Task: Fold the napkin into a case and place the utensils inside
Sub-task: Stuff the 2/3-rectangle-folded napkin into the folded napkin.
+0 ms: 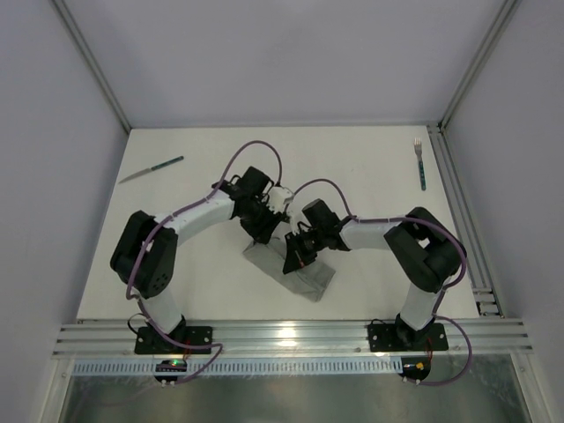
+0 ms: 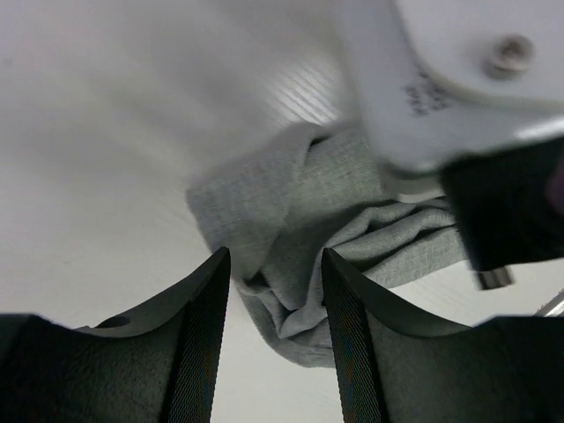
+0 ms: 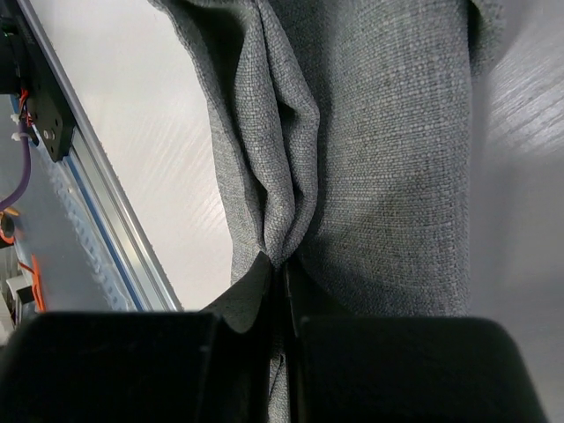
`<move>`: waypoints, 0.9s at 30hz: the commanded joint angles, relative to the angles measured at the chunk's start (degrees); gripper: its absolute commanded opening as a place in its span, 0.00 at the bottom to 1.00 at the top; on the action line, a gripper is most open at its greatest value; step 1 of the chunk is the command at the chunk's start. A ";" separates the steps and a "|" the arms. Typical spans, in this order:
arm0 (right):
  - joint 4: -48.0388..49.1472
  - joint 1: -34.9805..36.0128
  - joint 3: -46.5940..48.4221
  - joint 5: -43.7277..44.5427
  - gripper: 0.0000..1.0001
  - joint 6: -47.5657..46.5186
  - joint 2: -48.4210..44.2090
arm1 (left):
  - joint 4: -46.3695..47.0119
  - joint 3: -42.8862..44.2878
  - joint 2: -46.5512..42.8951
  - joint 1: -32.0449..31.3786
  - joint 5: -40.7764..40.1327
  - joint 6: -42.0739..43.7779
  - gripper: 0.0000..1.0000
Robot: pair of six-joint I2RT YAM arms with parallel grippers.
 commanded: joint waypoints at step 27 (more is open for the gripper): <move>5.76 -1.47 -2.24 0.60 0.03 3.93 -3.58 | 9.81 -8.33 0.28 -6.12 -12.14 -1.87 0.48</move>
